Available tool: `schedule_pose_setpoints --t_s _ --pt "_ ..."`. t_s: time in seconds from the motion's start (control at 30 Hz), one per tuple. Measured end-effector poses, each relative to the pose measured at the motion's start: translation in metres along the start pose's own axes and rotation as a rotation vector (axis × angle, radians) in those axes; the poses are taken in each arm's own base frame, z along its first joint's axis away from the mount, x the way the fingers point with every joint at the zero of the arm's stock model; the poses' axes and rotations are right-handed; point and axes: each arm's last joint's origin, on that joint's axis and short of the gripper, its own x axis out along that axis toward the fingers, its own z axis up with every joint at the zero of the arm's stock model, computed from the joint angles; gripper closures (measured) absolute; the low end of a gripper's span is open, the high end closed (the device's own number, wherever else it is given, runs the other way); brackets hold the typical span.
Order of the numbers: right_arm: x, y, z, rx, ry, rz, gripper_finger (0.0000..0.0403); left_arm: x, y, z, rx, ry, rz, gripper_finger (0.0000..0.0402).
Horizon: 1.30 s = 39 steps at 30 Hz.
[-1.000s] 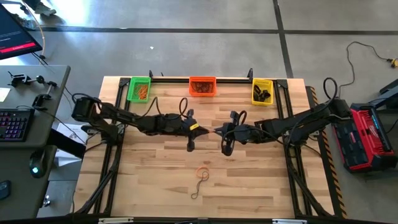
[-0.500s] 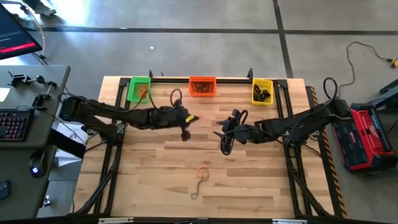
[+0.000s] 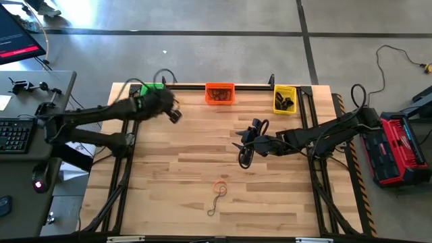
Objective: Sort rubber bands into baskets
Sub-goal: Put the top orange rubber band into the green bin, then put the blue rubber band into the orange bin
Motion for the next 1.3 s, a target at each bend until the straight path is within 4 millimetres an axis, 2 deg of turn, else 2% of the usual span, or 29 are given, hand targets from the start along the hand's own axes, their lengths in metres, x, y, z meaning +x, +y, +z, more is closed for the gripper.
schedule_pose_setpoints --t_s 0.2,0.47,0.9,1.07,1.3 --pt "0.000 0.000 0.000 -0.001 0.000 0.000 0.0208 0.016 0.052 -0.010 -0.110 0.174 0.143 0.0401" --pt "0.000 0.000 0.000 -0.001 0.001 0.001 0.0208 0.054 0.095 -0.024 -0.145 0.369 0.229 0.0401" --pt "0.000 0.000 -0.002 -0.003 0.019 0.000 0.0208 0.105 0.101 -0.026 -0.031 0.557 0.208 0.0389" --pt "0.000 0.000 -0.003 -0.005 0.025 -0.001 0.0208 0.116 0.098 -0.032 0.019 0.618 0.199 0.0361" --pt "0.000 0.000 -0.003 -0.010 0.031 -0.002 0.0208 0.116 0.099 -0.032 0.029 0.613 0.243 0.0300"
